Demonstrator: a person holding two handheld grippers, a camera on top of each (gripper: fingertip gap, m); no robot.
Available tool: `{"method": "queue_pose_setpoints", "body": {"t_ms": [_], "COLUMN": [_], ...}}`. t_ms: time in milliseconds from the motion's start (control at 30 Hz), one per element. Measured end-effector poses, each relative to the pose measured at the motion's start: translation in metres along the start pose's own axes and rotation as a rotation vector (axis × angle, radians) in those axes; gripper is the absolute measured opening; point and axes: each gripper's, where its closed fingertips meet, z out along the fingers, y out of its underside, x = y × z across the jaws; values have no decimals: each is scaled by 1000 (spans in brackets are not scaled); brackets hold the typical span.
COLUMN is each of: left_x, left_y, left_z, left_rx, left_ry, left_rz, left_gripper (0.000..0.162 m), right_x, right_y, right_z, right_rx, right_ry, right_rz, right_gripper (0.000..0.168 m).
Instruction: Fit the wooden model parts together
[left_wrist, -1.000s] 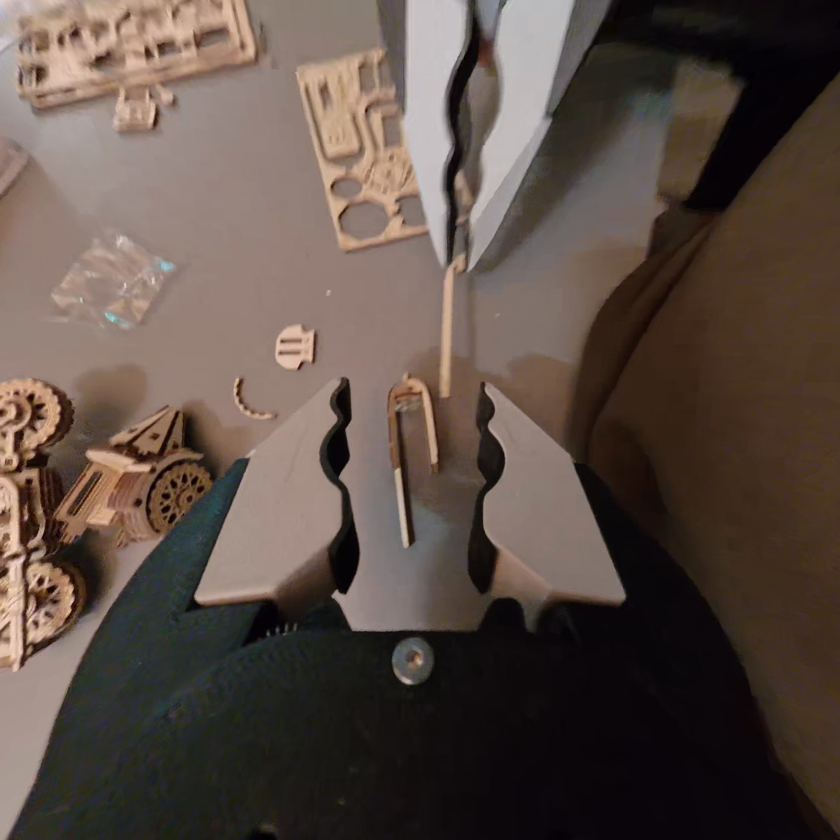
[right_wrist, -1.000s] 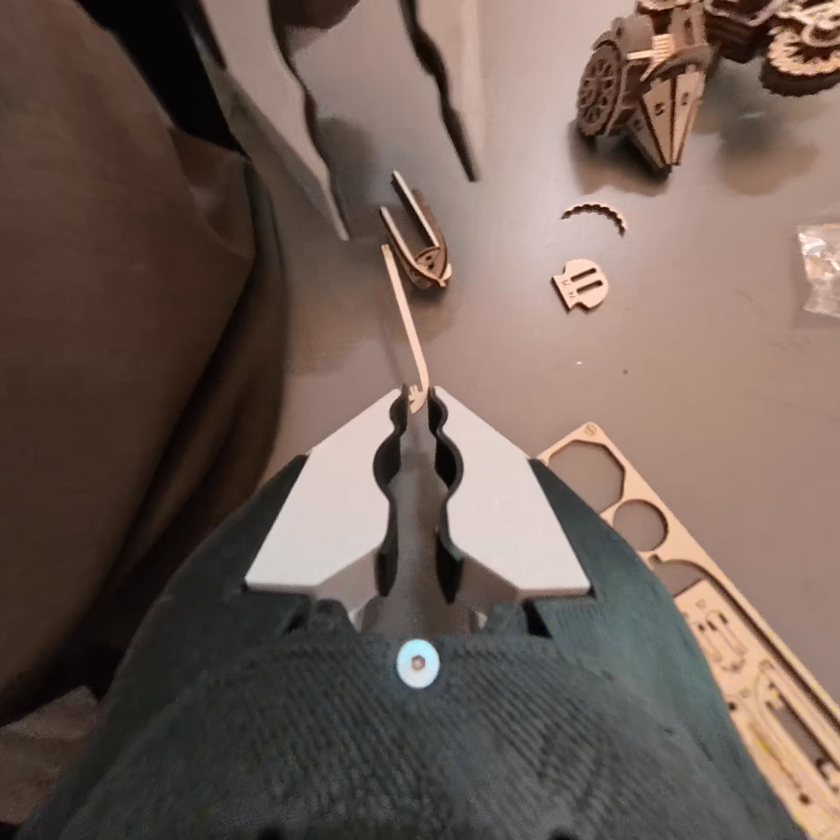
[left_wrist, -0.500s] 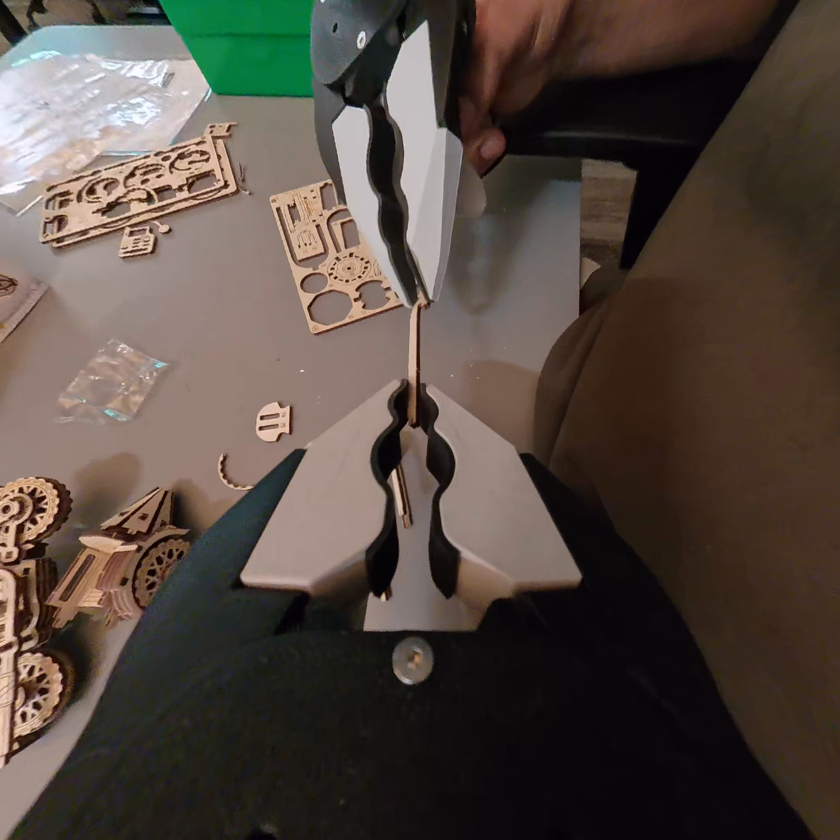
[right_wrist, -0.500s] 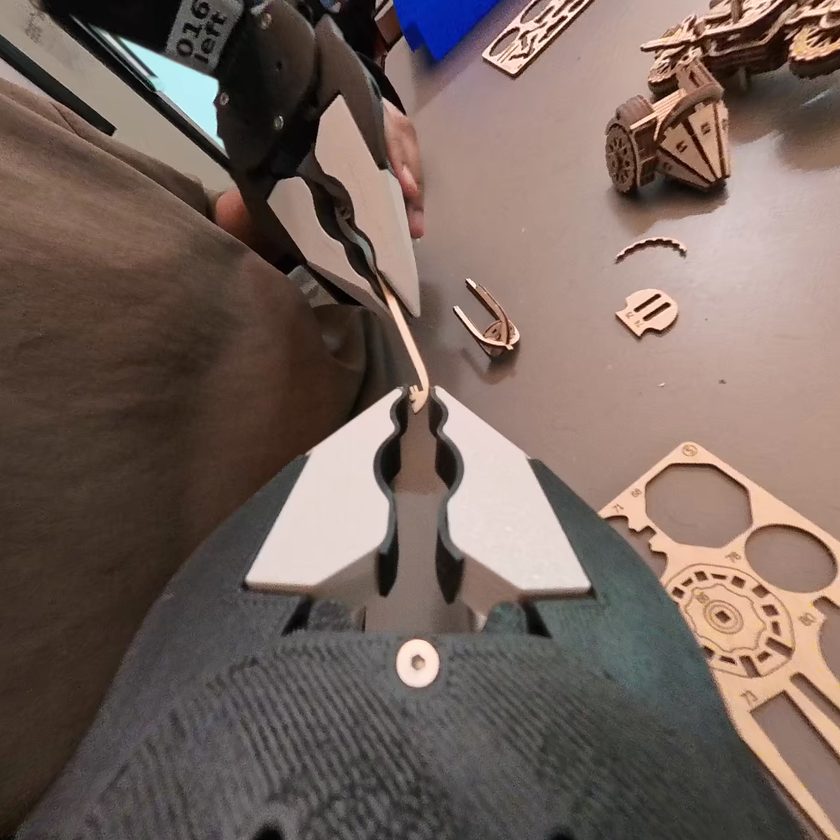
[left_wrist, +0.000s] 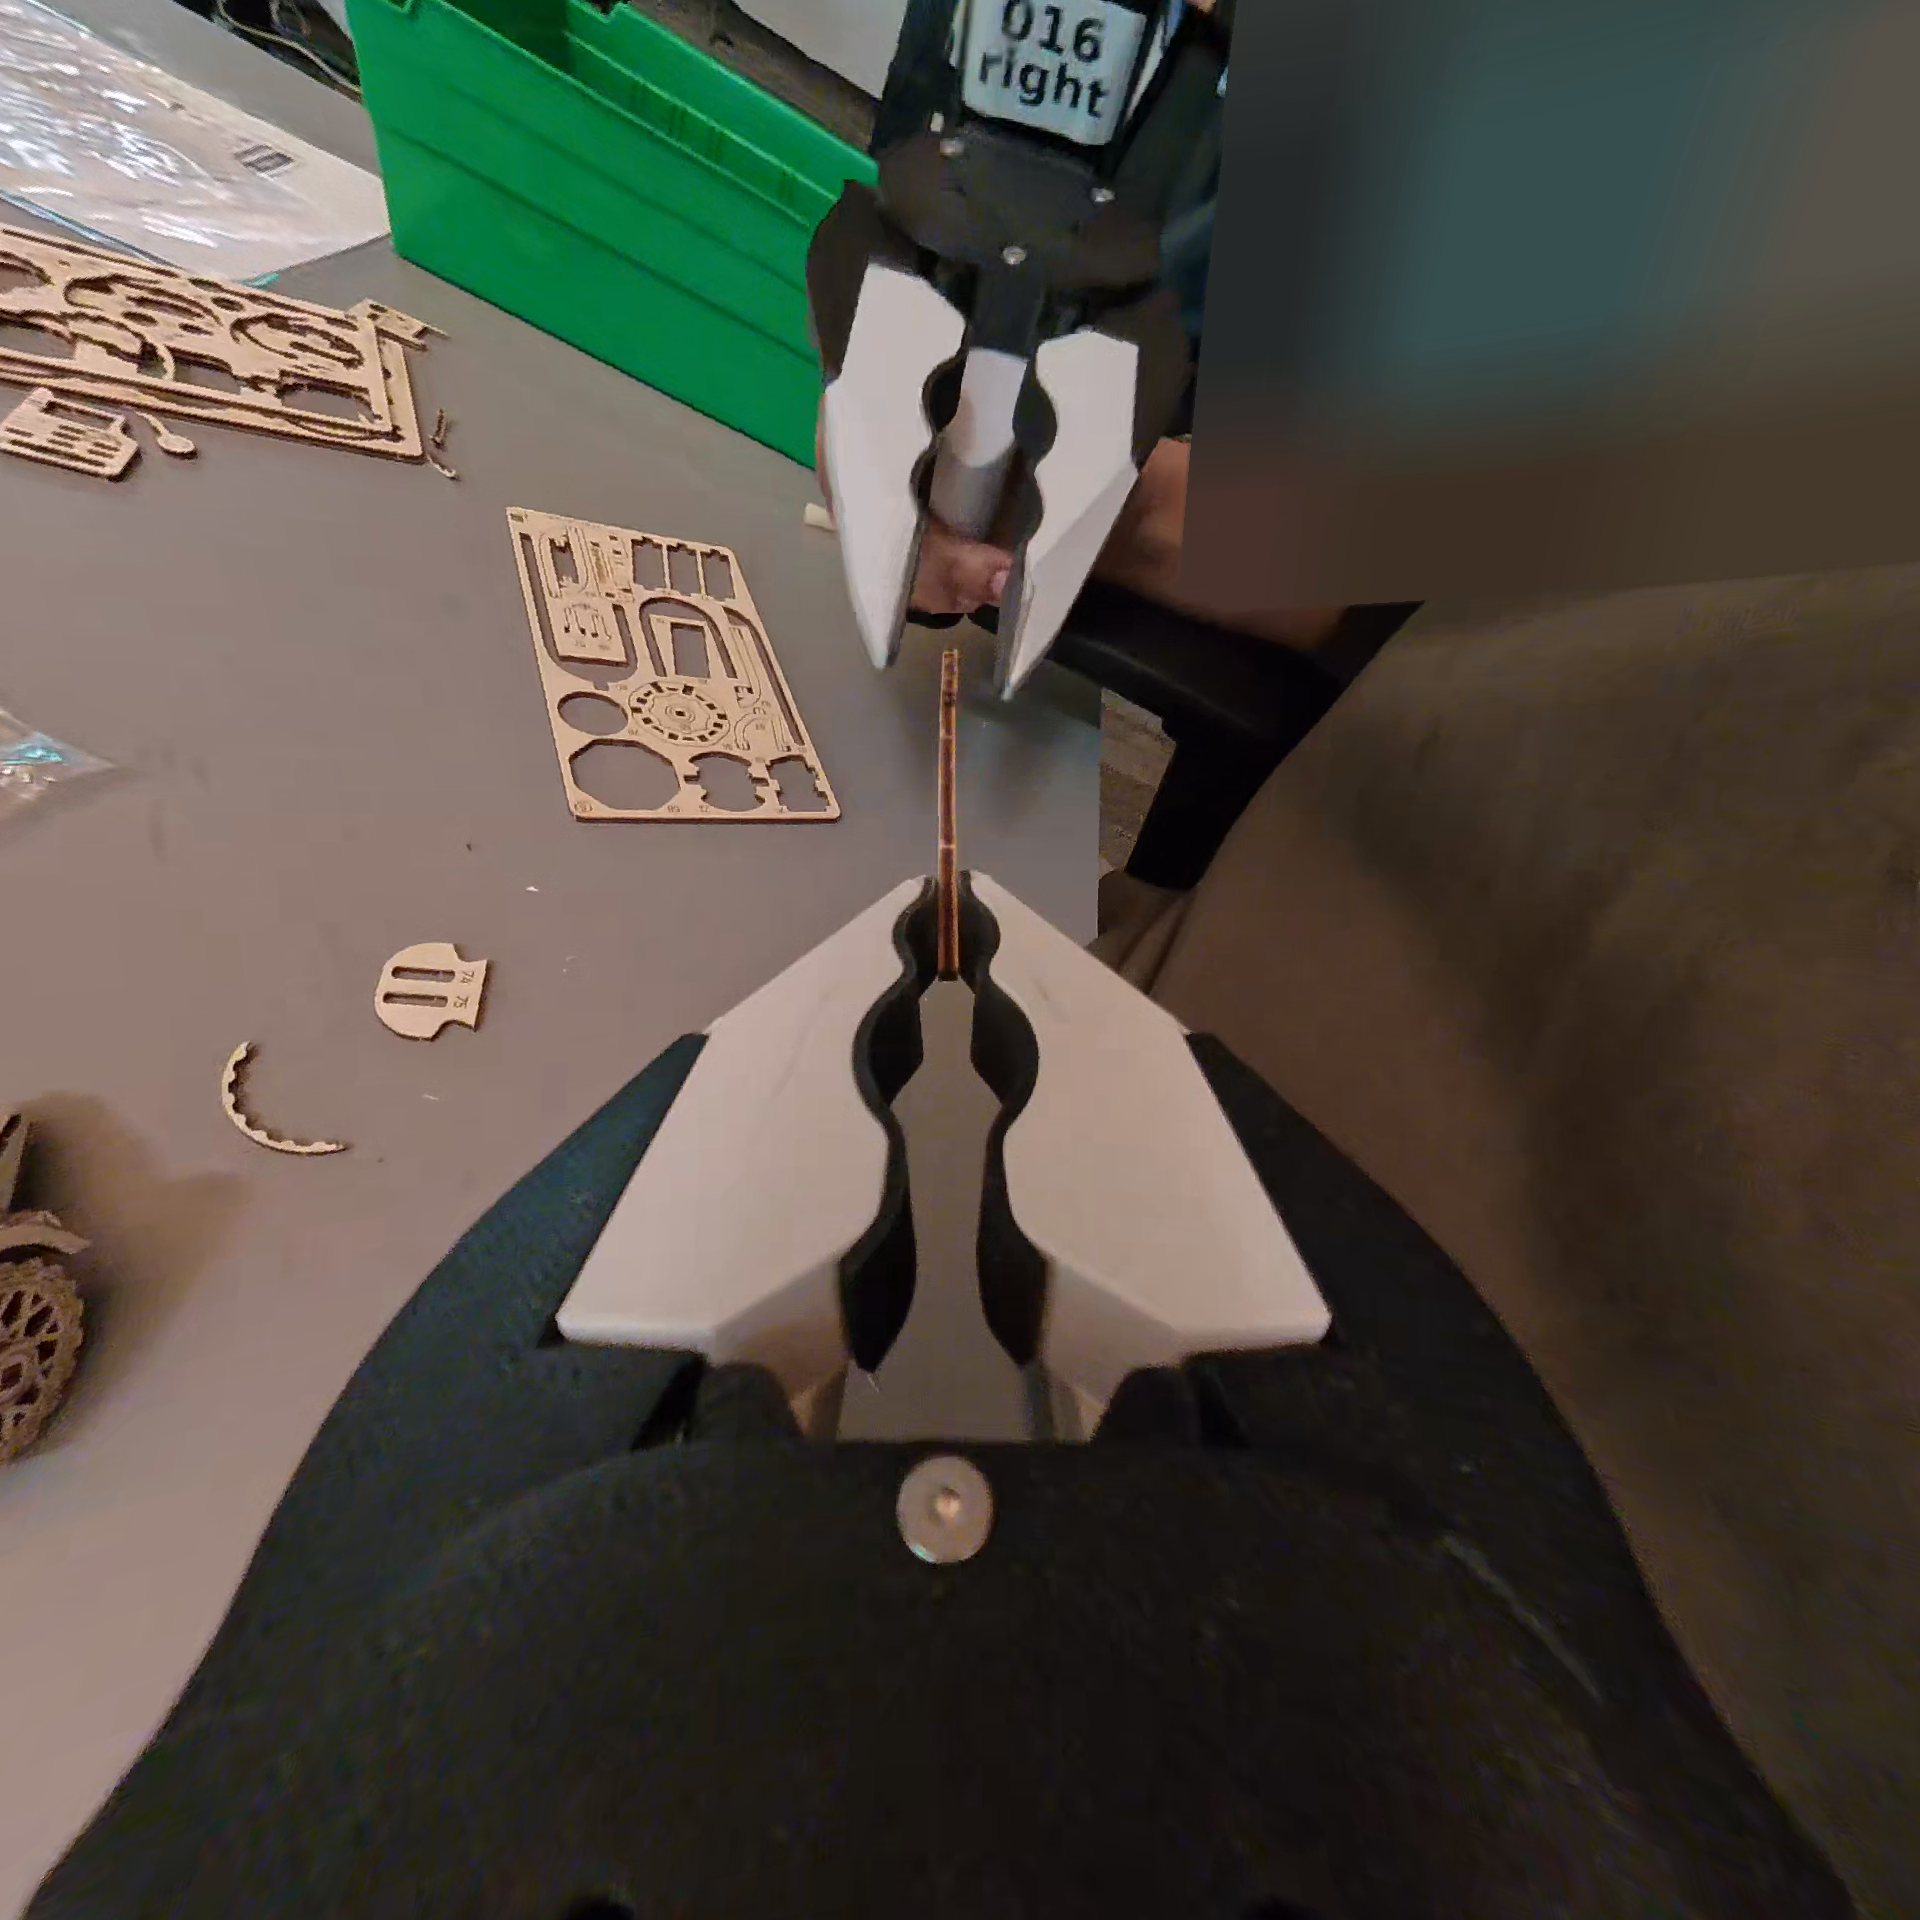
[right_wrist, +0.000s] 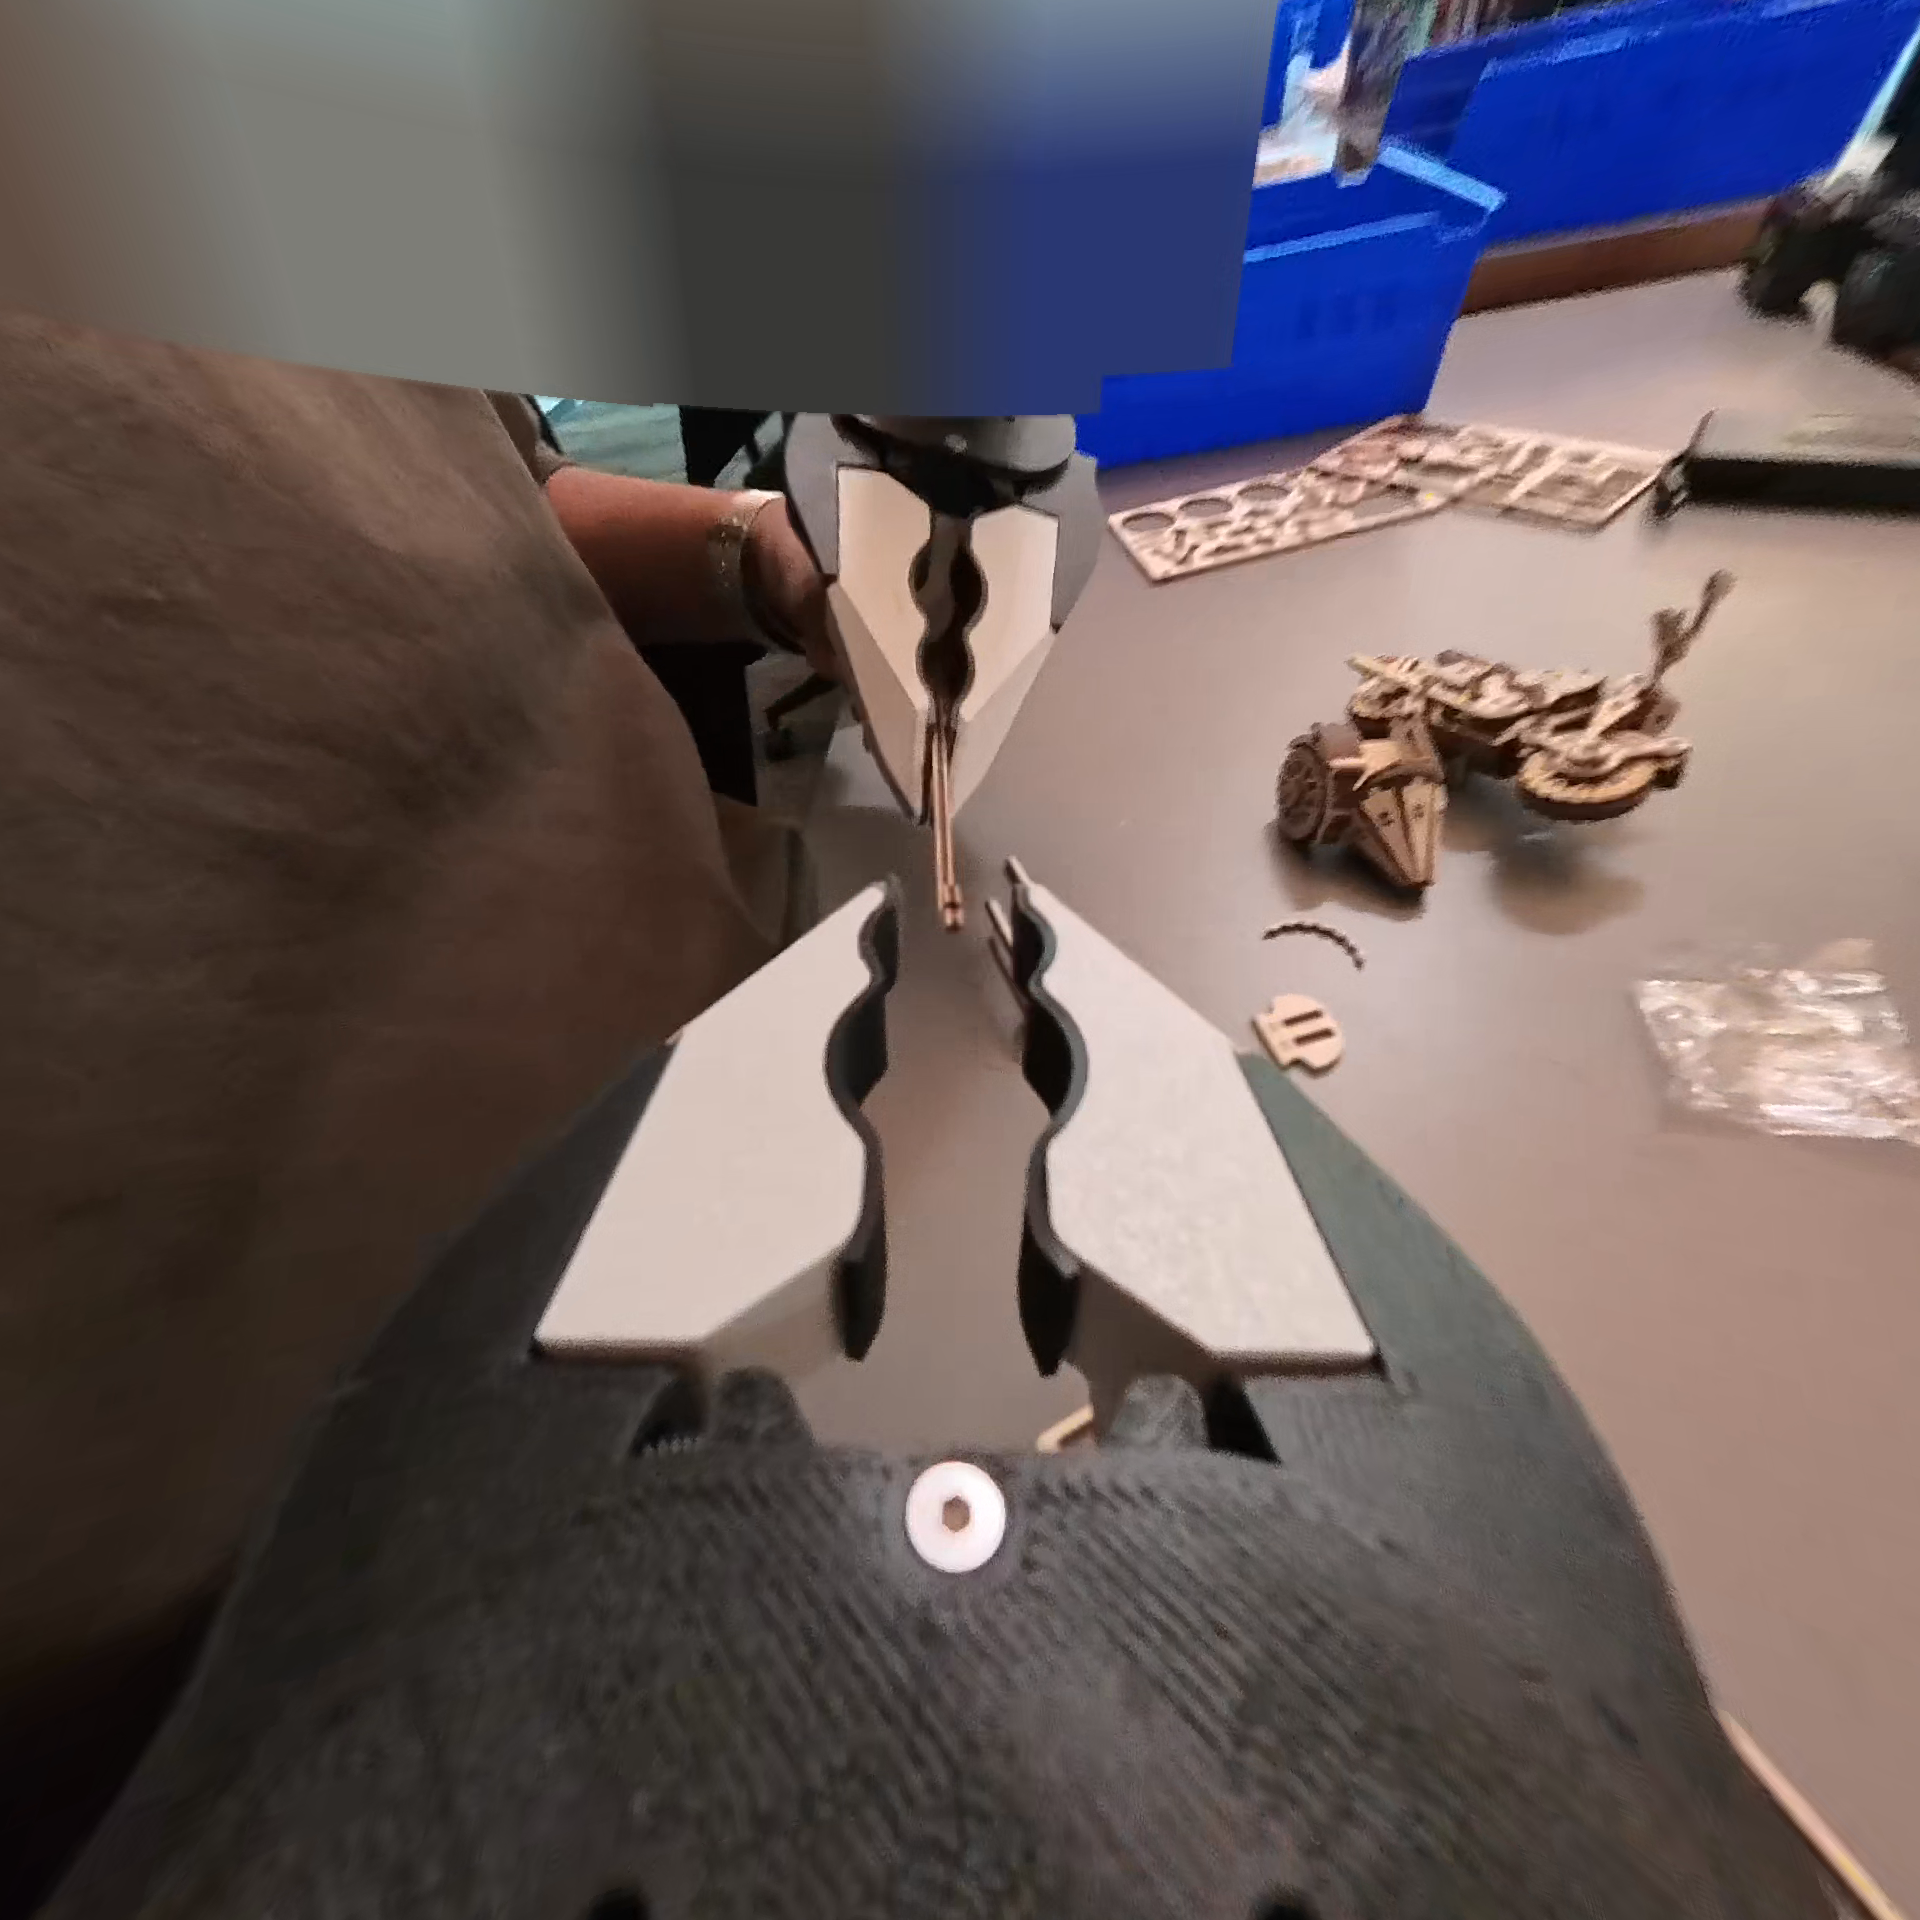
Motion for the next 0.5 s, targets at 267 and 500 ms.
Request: {"method": "queue_pose_setpoints", "body": {"t_ms": [267, 500], "left_x": [5, 4], "left_y": [-9, -11], "left_z": [-4, -6], "left_rx": [56, 73], "left_ry": [33, 49], "left_rz": [-5, -28], "left_gripper": [1, 1], "right_x": [-6, -6], "right_y": [-5, -11], "right_z": [5, 5], "right_rx": [32, 55], "right_ry": [-53, -29], "right_rz": [77, 48], "right_gripper": [1, 0]}}
